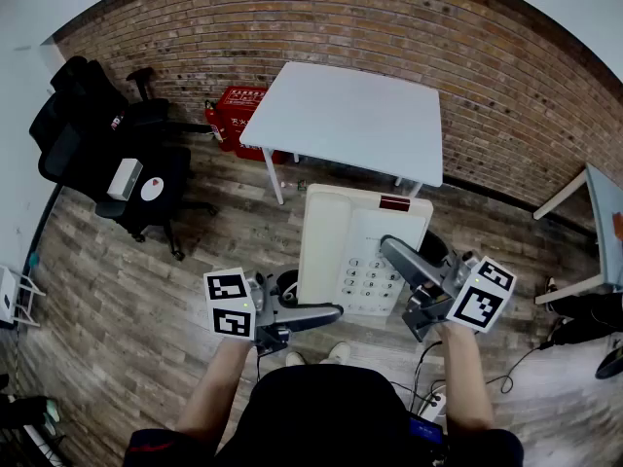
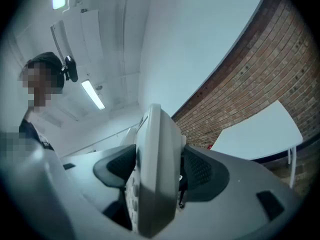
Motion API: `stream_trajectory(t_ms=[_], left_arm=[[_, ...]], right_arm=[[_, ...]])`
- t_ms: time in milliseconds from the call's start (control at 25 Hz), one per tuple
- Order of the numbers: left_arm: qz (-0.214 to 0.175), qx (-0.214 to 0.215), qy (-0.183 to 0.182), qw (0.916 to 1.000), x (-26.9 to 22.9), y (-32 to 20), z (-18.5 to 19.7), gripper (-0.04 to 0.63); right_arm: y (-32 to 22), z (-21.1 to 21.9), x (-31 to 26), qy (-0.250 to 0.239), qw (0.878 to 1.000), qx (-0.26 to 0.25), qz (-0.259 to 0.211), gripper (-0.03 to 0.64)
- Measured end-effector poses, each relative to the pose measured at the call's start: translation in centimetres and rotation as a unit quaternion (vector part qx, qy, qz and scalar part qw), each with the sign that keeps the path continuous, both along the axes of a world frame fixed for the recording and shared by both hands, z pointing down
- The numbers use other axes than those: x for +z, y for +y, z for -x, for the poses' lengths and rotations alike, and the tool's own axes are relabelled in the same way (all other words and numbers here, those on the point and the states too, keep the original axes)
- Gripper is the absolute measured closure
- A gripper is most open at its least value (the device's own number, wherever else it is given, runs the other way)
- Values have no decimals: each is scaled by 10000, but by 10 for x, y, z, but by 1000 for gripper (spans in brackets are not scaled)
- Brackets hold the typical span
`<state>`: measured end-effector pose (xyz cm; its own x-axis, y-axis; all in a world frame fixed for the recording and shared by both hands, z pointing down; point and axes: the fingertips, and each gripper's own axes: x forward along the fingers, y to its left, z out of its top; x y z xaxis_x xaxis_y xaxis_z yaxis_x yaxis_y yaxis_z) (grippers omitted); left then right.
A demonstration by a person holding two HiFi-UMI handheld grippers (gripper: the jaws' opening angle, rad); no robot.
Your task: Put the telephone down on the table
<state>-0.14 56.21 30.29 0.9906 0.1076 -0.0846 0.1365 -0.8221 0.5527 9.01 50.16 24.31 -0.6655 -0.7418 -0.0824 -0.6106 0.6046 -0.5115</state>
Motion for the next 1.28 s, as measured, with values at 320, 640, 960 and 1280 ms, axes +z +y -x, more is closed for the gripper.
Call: stream_trajectory(t_ms=[320,640,960,1280], left_arm=[[-26,-13,-26,10000,5,-1,-6,252],[-62,-101,-51,9999,7,-5,-18,252],[-12,-210,-69,9998,11,-8,-37,252],[28,-264,-101,9996,14,-1,-51,252]], right_arm=[[-1,-5,4,-61,10000,-10,-21,332],[-7,-17,7,-81,9999,-87,-19,331],[-13,-35,12,-121,9998,-162,29,331],[-10,-45,12,-121,9996,-247,13,331]])
